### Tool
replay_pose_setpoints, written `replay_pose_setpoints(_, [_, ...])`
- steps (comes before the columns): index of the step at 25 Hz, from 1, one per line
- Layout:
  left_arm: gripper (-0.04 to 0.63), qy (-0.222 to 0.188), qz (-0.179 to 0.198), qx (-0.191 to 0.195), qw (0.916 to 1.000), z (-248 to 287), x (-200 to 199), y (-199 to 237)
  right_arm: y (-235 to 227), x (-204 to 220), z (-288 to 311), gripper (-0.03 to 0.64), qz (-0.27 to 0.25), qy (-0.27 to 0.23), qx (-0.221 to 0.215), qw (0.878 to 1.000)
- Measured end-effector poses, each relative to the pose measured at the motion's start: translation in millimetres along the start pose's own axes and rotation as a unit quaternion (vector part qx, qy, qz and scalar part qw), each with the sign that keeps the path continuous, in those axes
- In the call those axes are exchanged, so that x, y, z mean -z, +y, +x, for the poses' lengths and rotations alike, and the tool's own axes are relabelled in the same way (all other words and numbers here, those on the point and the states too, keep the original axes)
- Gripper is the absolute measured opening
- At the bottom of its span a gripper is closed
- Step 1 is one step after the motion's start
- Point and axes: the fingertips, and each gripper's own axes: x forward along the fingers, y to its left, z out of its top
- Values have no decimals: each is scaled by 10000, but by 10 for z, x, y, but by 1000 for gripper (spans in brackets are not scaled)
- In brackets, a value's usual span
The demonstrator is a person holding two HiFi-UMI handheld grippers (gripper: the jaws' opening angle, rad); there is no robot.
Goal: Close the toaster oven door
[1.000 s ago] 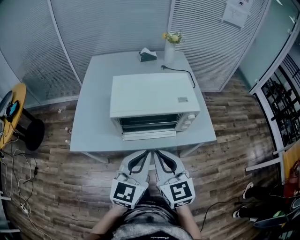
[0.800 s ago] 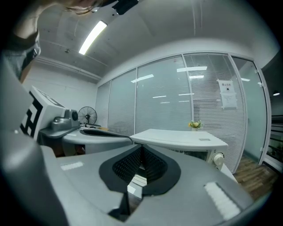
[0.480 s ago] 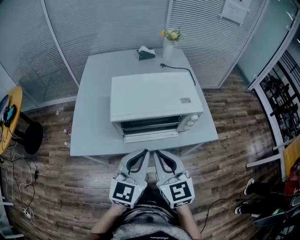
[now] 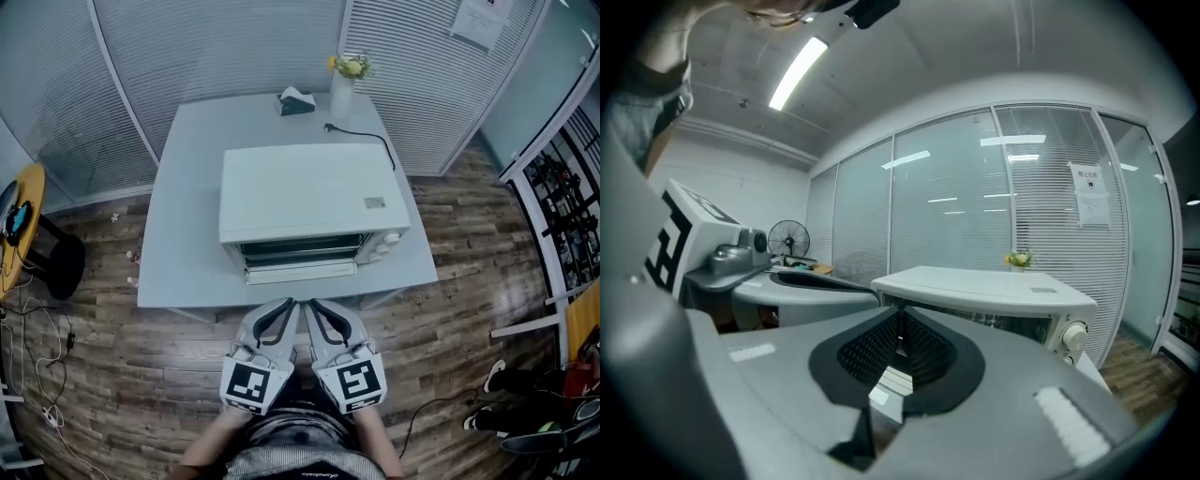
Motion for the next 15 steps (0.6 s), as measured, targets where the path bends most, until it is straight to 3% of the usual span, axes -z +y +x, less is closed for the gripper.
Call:
replay_pose_setpoints(8, [20,376,408,142,9984,50,337,-24,-39,346,81,28,-66,274,-30,9996])
replay_pose_setpoints(15, [47,815,468,289,9952,52,696,-42,-22,713,117,62,-199,778,-62,9968])
